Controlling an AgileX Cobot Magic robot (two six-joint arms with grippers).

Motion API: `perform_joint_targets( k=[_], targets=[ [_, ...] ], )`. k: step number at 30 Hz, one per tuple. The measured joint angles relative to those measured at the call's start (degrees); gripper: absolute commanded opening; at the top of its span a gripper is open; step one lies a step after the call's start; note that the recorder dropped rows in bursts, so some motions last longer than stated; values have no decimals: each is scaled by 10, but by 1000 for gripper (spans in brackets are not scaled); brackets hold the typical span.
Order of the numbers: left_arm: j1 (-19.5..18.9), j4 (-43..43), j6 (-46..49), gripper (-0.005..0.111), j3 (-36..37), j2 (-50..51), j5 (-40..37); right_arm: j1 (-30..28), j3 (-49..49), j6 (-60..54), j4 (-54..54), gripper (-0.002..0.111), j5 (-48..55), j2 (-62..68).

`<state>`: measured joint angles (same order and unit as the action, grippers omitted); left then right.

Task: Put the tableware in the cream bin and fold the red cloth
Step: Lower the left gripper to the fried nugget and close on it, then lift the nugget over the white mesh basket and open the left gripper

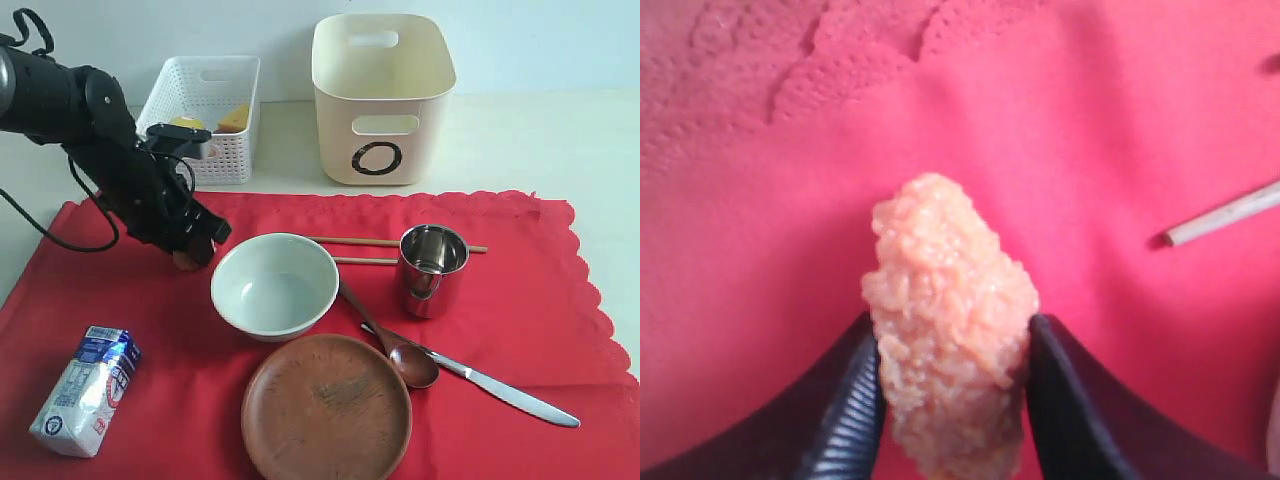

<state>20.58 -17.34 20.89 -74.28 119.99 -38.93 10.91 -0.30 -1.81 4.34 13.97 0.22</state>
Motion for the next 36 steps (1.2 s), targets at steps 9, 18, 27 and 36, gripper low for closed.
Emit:
perform_joint_targets(
  k=[9,18,27,36],
  targets=[
    [0,6,0,0,-39,-13,-92,0,0,0,0,0,0,0],
    [0,33,0,0,-87,-77,-111,0,0,0,0,0,0,0],
    [0,56,0,0,-110,-110,-25,0,0,0,0,0,0,0],
    [0,60,0,0,-110,-110,143,0,0,0,0,0,0,0]
  ],
)
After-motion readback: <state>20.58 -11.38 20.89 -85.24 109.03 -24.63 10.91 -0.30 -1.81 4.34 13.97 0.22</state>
